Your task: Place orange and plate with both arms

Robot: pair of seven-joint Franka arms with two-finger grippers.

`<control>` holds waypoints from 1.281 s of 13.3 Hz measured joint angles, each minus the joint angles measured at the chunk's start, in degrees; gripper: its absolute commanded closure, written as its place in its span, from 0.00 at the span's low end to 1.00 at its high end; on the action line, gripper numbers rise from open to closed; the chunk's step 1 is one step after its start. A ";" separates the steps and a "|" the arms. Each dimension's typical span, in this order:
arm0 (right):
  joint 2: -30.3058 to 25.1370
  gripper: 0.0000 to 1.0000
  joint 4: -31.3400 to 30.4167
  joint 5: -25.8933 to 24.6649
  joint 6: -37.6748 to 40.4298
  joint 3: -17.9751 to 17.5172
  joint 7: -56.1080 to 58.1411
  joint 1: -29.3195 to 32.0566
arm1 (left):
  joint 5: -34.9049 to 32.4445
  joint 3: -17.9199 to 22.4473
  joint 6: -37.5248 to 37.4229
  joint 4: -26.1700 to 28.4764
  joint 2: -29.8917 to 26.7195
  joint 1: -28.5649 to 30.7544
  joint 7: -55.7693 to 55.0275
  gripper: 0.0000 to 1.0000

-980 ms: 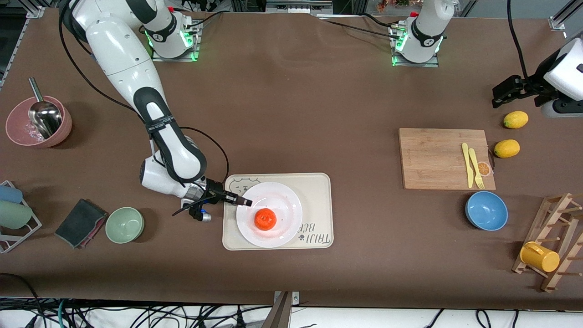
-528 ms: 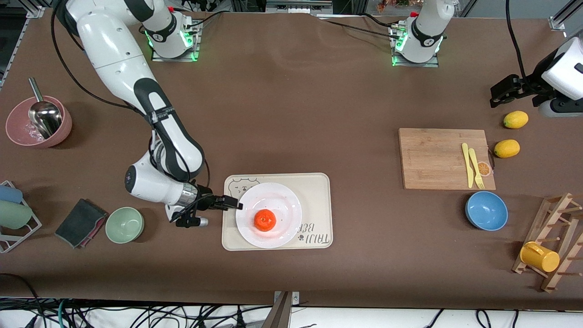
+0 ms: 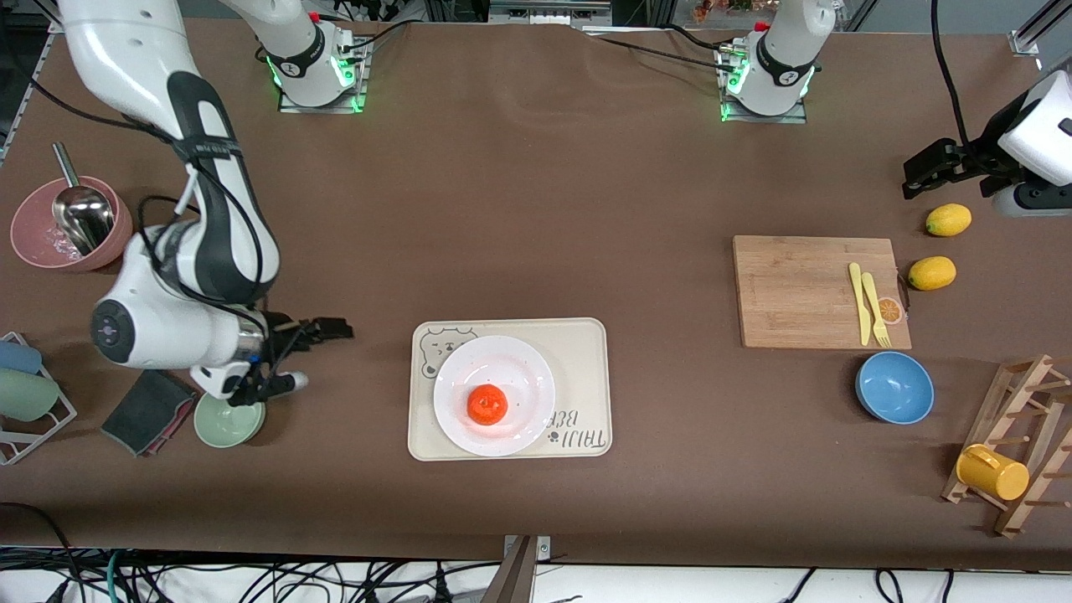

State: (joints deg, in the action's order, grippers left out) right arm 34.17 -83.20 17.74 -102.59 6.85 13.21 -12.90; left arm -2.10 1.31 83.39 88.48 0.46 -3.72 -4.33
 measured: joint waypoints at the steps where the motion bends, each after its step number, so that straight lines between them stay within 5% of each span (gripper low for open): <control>1: -1.98 0.00 -0.02 -4.68 3.97 0.06 -2.05 -0.06 | 0.00 0.00 -0.01 0.00 0.03 0.19 0.00 0.00; 5: -11.15 0.00 -1.40 -14.89 14.11 -0.01 -8.12 -0.96 | 0.01 -0.05 -0.02 -0.03 0.12 0.46 0.00 0.00; 17: -31.12 0.00 -9.90 -16.66 14.43 -1.02 -9.55 7.75 | -0.12 -0.67 -0.78 -0.54 1.78 0.81 0.26 0.00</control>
State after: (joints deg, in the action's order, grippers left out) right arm 3.04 -93.10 1.08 -88.16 5.83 3.66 -5.15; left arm -2.22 0.64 82.61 87.94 2.24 -2.91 -4.07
